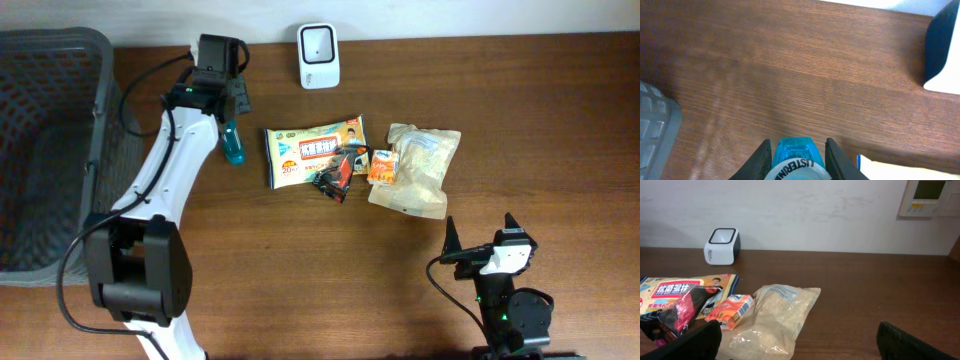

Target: Scan the item barcode

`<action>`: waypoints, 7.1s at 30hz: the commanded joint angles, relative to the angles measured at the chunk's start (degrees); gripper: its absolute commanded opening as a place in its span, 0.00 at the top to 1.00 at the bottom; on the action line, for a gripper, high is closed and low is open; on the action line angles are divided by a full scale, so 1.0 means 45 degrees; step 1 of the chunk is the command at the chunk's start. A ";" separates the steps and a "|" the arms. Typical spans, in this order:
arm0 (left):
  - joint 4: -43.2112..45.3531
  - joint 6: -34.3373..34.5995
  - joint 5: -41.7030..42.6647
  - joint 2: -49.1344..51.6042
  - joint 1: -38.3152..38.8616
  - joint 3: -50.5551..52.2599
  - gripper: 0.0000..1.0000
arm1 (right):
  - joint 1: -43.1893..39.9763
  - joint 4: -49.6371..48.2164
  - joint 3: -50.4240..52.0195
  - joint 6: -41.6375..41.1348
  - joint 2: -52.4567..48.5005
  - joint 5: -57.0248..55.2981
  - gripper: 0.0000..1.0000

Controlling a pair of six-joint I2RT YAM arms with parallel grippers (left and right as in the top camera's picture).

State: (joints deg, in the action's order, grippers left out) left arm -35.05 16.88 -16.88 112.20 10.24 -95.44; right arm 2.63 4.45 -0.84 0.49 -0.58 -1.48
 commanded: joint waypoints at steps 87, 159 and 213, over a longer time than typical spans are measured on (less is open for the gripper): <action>-0.0102 0.0073 -0.3779 0.2569 0.0010 -0.0238 1.00 | 0.0078 0.0039 0.0117 0.0073 0.0083 -0.0019 0.02; -0.2739 0.2103 0.0597 0.4420 -0.0923 -0.2968 0.26 | 0.0078 0.0039 0.0117 0.0073 0.0083 -0.0019 0.01; -0.4056 0.2555 0.0141 0.4828 -0.0767 -0.5236 1.00 | 0.0078 0.0039 0.0117 0.0073 0.0083 -0.0019 0.01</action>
State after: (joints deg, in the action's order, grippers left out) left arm -52.77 28.97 -11.86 136.62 6.42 -118.30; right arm 2.63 4.45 -0.84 0.47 -0.58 -1.48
